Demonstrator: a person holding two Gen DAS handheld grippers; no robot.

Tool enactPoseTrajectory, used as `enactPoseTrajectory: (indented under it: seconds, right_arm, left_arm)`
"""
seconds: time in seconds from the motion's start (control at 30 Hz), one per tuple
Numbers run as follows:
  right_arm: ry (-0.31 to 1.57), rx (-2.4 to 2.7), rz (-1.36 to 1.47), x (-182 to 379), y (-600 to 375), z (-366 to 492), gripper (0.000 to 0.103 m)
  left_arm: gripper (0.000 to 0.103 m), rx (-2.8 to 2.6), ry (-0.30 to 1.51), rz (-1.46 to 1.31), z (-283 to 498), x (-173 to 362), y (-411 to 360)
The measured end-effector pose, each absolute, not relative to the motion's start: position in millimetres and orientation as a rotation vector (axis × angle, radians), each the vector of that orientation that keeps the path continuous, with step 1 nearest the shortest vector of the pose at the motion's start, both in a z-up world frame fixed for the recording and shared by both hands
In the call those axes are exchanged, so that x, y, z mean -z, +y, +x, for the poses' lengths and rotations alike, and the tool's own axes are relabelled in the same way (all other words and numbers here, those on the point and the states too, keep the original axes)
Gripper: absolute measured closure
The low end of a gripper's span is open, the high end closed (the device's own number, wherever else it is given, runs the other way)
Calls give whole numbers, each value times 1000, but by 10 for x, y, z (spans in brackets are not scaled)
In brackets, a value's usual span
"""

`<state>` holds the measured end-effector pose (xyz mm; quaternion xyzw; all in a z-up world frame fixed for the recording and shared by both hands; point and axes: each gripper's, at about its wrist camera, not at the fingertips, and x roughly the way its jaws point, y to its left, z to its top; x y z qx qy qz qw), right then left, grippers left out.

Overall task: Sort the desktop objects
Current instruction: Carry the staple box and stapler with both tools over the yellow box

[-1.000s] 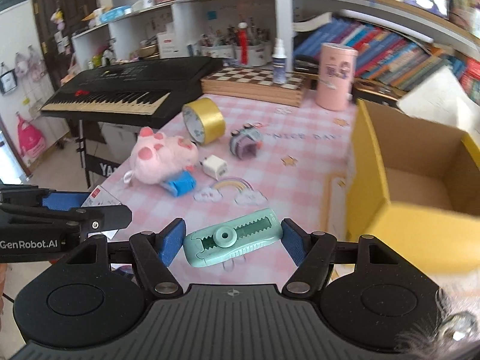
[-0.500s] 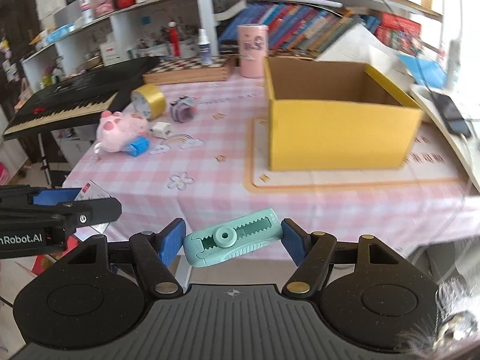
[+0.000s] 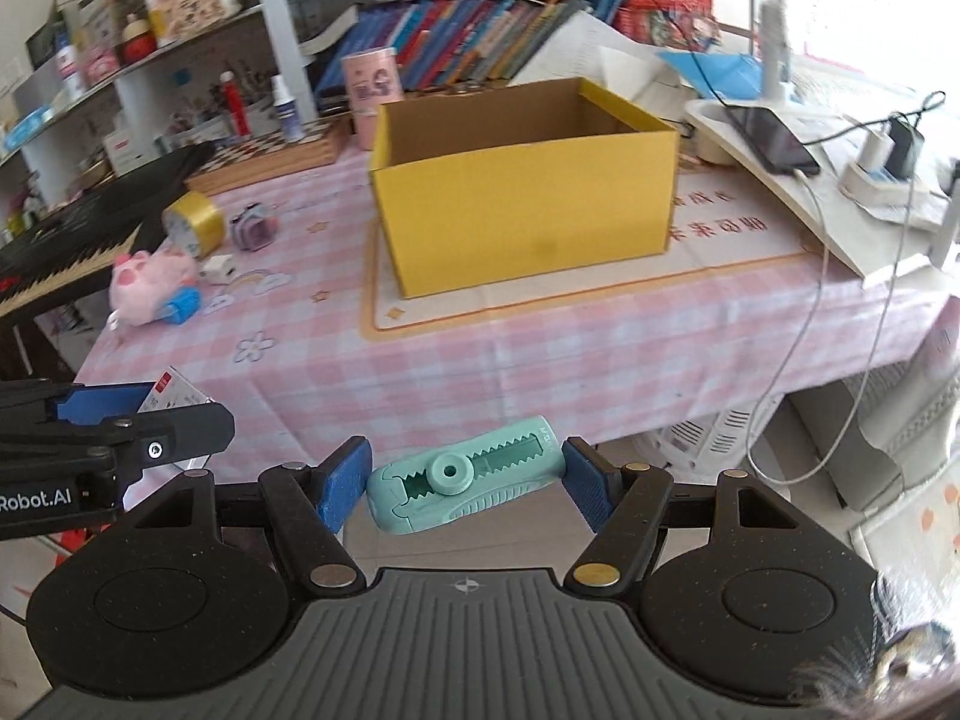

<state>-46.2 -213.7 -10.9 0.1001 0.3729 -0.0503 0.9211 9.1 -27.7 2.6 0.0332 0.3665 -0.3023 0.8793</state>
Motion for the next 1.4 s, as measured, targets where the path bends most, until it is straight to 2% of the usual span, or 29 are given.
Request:
enactPoseTrajectory:
  seconds: [0.57,1.1,1.4]
  right_arm:
    - [767,105,208,61,-2806,-45,36]
    - [645,57,227,-264,-3602,618,36]
    - [573,-3,187,-429,-3835,1012,36]
  left_arm:
    - [48,660,762,76,490,-91,-941]
    - [48,623,577,89,1128,-537,-1685]
    - [48,510,534,138,1558,-568,-1888]
